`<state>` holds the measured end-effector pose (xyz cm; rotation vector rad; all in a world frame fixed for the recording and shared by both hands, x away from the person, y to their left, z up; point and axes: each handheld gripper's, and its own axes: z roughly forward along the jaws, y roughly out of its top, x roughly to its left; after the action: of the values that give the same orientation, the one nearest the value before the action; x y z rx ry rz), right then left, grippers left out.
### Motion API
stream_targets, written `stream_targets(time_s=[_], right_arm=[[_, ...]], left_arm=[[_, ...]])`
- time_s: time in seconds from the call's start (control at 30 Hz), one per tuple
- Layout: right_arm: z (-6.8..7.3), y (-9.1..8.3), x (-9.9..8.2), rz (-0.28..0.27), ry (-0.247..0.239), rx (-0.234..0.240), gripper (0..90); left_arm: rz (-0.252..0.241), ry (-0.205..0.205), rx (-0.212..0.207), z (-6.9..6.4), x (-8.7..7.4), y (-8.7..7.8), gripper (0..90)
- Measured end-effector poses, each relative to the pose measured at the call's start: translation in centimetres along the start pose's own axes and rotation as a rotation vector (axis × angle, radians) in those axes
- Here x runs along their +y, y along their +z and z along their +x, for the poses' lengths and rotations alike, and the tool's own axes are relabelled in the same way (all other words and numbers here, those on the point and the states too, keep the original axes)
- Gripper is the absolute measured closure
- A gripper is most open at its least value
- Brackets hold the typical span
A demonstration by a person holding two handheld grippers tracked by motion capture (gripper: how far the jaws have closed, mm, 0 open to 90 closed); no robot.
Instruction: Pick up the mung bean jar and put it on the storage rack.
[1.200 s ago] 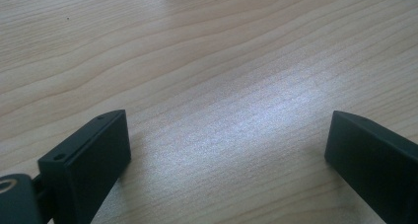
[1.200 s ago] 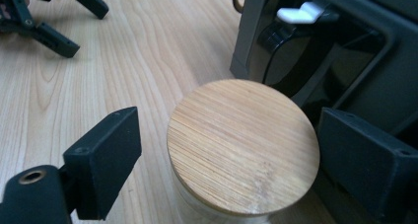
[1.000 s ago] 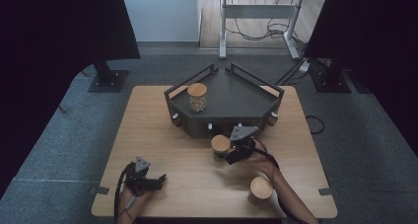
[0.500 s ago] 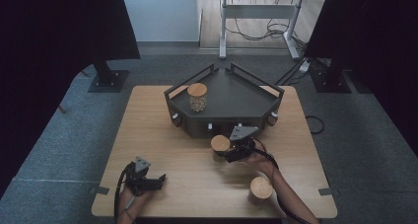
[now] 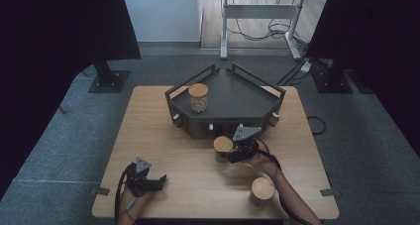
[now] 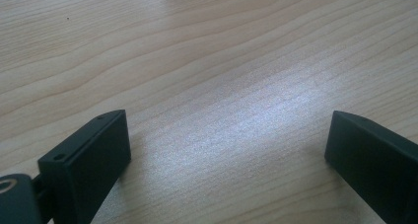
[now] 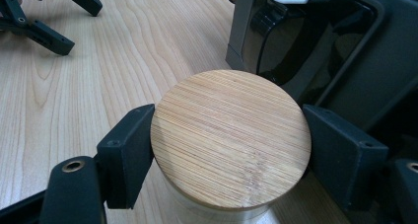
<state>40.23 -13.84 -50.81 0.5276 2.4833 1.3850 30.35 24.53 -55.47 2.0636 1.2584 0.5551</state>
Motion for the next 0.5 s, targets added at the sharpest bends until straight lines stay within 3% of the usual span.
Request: stream_targets(time_s=[0.5], right_arm=[[0.3, -1.6, 1.3, -0.015, -0.01, -0.022, 23.6]], left_arm=[[0.0, 0.001, 0.0, 0.0, 0.0, 0.0, 3.2]])
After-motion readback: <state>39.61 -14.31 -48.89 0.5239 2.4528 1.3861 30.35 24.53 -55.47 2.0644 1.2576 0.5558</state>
